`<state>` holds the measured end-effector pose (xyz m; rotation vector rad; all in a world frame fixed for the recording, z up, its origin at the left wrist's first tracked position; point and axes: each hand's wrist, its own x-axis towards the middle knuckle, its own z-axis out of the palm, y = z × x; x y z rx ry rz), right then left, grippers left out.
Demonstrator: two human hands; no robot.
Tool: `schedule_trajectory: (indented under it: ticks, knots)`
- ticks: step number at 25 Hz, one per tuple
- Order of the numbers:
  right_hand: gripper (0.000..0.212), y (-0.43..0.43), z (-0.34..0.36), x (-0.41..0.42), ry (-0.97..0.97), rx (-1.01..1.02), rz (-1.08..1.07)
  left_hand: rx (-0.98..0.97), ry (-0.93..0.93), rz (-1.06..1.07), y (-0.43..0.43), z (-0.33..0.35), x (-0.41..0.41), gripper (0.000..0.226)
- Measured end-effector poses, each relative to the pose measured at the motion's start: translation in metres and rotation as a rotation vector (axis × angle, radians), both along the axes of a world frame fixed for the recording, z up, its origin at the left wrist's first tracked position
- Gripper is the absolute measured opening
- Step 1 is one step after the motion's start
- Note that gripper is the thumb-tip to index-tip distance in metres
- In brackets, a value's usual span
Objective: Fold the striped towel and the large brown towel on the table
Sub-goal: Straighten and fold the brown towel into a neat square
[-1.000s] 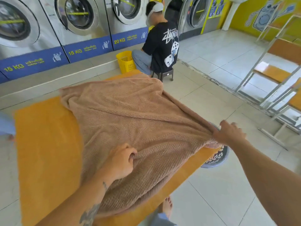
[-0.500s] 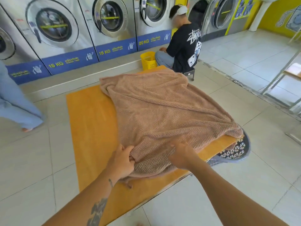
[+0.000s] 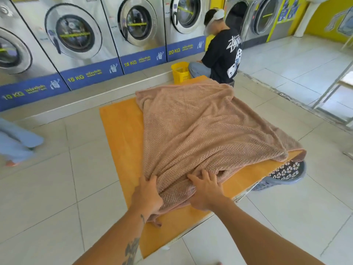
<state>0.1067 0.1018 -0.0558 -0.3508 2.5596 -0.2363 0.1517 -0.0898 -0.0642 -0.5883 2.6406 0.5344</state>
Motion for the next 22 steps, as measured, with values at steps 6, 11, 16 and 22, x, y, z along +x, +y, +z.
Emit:
schedule_trajectory:
  ticks: [6, 11, 16, 22]
  knots:
    - [0.071, -0.082, 0.001, 0.044, 0.073, 0.032, -0.154, 0.063, 0.056, -0.119, -0.084, -0.006, 0.026, 0.071]
    - [0.062, -0.136, 0.015, 0.068, -0.019, 0.027, -0.268, 0.174, 0.039, -0.217, -0.147, -0.006, 0.047, 0.065]
    - [0.061, -0.182, 0.036, 0.053, 0.053, -0.142, -0.352, 0.225, 0.121, -0.324, -0.180, 0.007, 0.017, 0.035]
    - [0.065, -0.217, 0.047, 0.005, 0.025, -0.307, -0.369, 0.276, 0.226, -0.346, -0.210, 0.054, -0.057, 0.030]
